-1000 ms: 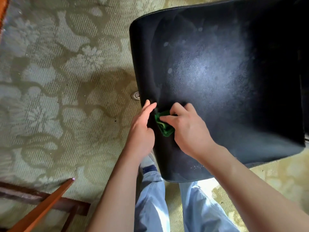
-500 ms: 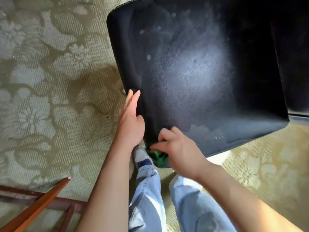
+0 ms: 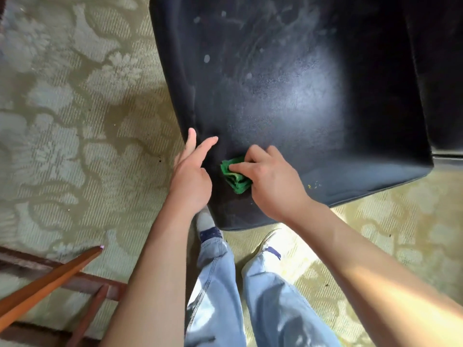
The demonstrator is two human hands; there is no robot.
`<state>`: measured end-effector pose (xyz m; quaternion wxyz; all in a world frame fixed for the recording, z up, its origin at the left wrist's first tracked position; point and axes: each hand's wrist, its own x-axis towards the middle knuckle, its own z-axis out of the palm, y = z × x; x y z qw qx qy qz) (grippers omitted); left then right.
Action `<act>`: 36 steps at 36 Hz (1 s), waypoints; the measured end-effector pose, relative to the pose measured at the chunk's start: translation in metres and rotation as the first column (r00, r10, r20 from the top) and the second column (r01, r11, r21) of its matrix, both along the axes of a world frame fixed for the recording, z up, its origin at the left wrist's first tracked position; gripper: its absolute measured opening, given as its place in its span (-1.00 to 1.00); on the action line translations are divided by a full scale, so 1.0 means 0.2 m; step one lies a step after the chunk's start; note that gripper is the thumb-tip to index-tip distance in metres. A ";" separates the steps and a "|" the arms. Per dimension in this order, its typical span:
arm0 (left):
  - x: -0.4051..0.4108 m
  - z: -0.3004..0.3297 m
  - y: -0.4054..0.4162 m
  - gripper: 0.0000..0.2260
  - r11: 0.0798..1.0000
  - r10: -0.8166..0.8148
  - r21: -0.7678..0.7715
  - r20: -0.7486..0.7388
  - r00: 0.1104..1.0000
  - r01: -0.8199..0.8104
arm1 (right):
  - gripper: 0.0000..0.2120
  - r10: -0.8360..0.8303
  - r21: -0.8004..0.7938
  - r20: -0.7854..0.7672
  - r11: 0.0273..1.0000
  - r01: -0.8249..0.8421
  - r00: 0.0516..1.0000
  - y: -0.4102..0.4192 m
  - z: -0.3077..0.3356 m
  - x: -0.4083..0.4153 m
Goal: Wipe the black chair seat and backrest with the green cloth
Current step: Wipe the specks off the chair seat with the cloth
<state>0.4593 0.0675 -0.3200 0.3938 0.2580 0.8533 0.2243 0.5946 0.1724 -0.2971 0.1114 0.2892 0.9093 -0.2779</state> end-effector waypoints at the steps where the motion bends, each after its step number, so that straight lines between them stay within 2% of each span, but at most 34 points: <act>1: 0.00 0.00 0.00 -0.28 1.000 0.003 -0.003 0.000 1.000 -0.003 | -0.58 0.028 -0.016 0.008 0.999 -0.028 1.000 -0.01 0.00 0.02; 8: 0.05 -0.01 -0.01 -0.29 1.000 0.021 -0.010 -0.018 1.000 -0.021 | -0.60 0.172 -0.090 0.040 0.982 -0.168 0.984 -0.14 0.01 0.18; 12: 0.07 0.02 -0.01 -0.38 0.999 0.035 -0.016 0.007 0.999 -0.035 | -0.56 0.215 -0.223 0.091 0.956 -0.191 0.972 -0.23 0.04 0.28; 14: 0.10 0.04 0.00 -0.44 1.000 0.018 -0.024 0.013 1.000 -0.018 | -0.46 0.117 -0.279 0.090 0.956 -0.087 0.989 -0.26 0.06 0.35; 17: 0.14 0.08 0.01 -0.43 0.998 0.013 -0.058 -0.036 0.999 -0.015 | -0.32 -0.189 -0.323 -0.042 0.932 0.166 0.981 -0.27 0.08 0.47; 20: 0.22 0.09 0.01 -0.39 0.998 0.008 -0.054 -0.112 0.994 -0.014 | -0.32 -0.428 -0.296 -0.182 0.882 0.366 0.885 -0.19 0.09 0.55; 25: 0.33 0.10 -0.01 -0.46 0.997 -0.072 -0.054 -0.234 0.970 0.061 | -0.38 -0.697 -0.223 -0.241 0.717 0.660 0.676 -0.03 0.08 0.64; 28: 0.34 0.08 0.00 -0.46 0.997 -0.073 -0.056 -0.238 0.968 0.062 | -0.41 -0.790 -0.175 -0.239 0.607 0.775 0.565 0.05 0.08 0.70; 32: 0.34 0.07 0.01 -0.45 0.996 -0.079 -0.055 -0.244 0.967 0.067 | -0.39 -0.839 -0.064 -0.232 0.517 0.853 0.491 0.14 0.06 0.79; 36: 0.34 0.05 0.00 -0.46 0.997 -0.071 -0.050 -0.243 0.967 0.061 | -0.38 -0.863 -0.014 -0.177 0.483 0.875 0.474 0.16 -0.01 0.80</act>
